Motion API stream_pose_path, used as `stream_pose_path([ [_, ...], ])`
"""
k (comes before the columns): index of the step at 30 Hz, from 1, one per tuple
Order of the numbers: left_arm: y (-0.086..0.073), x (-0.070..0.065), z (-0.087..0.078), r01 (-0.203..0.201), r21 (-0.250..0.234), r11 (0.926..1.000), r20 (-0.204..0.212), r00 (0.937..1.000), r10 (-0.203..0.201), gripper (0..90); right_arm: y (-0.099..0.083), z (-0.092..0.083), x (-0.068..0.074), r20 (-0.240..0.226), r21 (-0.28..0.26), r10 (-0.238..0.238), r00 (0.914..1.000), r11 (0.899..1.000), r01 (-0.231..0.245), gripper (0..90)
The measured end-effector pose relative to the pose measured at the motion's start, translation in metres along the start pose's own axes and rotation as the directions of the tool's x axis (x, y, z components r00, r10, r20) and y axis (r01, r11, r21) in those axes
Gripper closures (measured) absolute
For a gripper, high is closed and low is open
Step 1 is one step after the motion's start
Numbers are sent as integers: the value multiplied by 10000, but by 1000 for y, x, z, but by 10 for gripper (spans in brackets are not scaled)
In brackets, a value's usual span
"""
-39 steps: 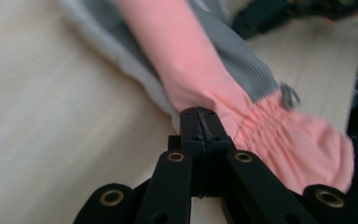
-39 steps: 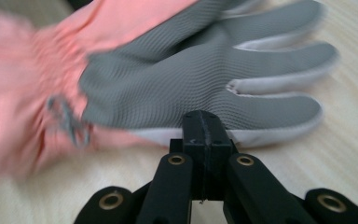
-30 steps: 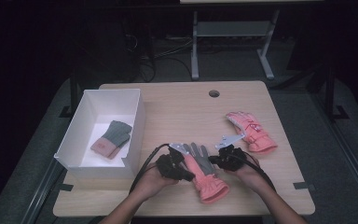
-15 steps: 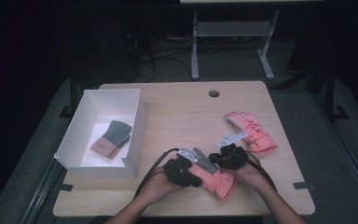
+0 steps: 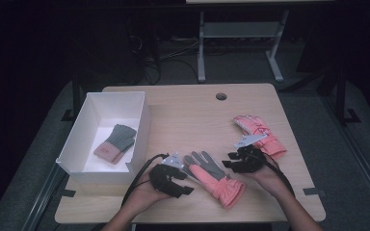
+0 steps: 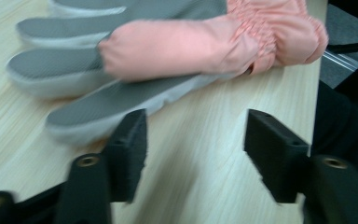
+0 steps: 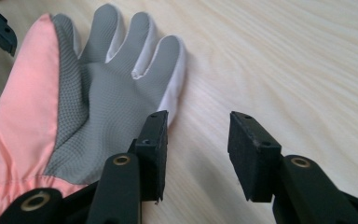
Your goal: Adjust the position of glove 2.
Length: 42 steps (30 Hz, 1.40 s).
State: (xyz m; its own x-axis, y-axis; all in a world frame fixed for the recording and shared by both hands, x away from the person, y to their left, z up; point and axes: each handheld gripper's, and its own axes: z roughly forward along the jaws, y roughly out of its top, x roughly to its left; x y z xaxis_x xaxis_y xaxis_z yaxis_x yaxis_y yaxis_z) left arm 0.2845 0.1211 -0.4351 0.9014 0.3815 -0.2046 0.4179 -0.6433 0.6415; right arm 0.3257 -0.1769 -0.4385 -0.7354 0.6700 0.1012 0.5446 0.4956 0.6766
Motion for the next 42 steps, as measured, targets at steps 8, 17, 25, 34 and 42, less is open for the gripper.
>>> stream_pose_path([
  [8, -14, 7, -6, -97, 69, 9999, -701, 9975, 101, 281, 5, -19, -25, 624, -131, 330, 9975, 9994, -322, 574],
  [17, -16, 9, -7, -20, -17, 10000, -919, 9958, 19, 284, 7, -40, -58, 1476, -41, 863, 9853, 9962, -867, 577],
  [25, -15, 8, -6, -89, 81, 9999, -982, 9951, 97, 284, 12, -44, -90, 2239, 571, 1235, 9668, 9886, -1395, 586],
  [34, -15, 9, -6, -58, 102, 9999, -991, 9951, 68, 284, 12, -36, -125, 2518, 808, 1616, 9542, 9790, -1871, 601],
  [42, -15, 9, -7, -97, 141, 9999, -962, 9953, 110, 282, 7, -19, -141, 2122, 1053, 2131, 9537, 9653, -2391, 591],
])
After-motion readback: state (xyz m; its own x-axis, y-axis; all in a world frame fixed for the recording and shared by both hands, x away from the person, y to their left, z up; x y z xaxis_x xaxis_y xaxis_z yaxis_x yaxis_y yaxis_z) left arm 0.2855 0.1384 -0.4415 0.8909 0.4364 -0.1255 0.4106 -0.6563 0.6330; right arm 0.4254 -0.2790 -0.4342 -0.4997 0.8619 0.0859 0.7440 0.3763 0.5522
